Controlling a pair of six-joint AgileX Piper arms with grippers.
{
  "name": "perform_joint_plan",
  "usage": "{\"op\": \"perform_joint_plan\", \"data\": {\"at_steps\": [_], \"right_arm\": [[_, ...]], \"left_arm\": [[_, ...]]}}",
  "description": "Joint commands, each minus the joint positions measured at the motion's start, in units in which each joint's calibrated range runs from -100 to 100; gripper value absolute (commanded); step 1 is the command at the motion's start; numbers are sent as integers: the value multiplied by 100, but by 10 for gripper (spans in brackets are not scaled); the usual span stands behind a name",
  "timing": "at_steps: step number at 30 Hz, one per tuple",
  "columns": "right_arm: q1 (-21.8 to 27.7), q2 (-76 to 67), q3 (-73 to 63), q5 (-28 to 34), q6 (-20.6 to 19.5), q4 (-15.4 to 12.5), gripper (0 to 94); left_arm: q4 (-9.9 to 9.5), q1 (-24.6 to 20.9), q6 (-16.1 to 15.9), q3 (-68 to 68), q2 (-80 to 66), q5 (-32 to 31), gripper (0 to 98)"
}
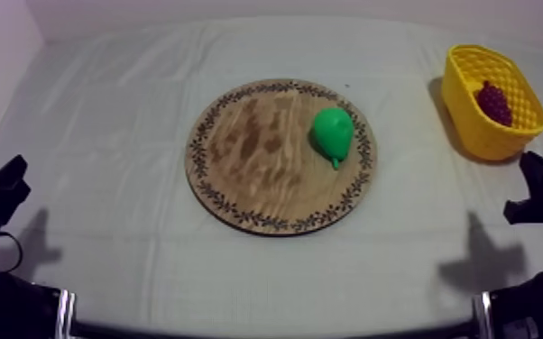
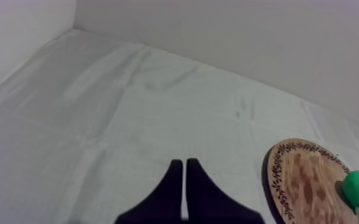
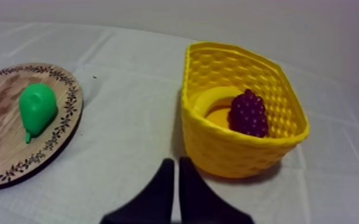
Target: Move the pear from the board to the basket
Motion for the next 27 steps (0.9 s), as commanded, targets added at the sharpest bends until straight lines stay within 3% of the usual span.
{"op": "perform_joint_plan", "data": {"at_steps": [1,8,16,27], "right_arm": [[1,-4,2,-4,15,0,4],[-43,-4,2,-18,-3,-4,4],[-304,358,-429,-271,298,-36,4],[-1387,3099,-3815,1171,-283,547,4]], "left_arm": [[-2,2,-1,0,0,-1,1],[-2,2,-1,0,0,-1,1],[-2,2,-1,0,0,-1,1],[-2,2,-1,0,0,-1,1]]}}
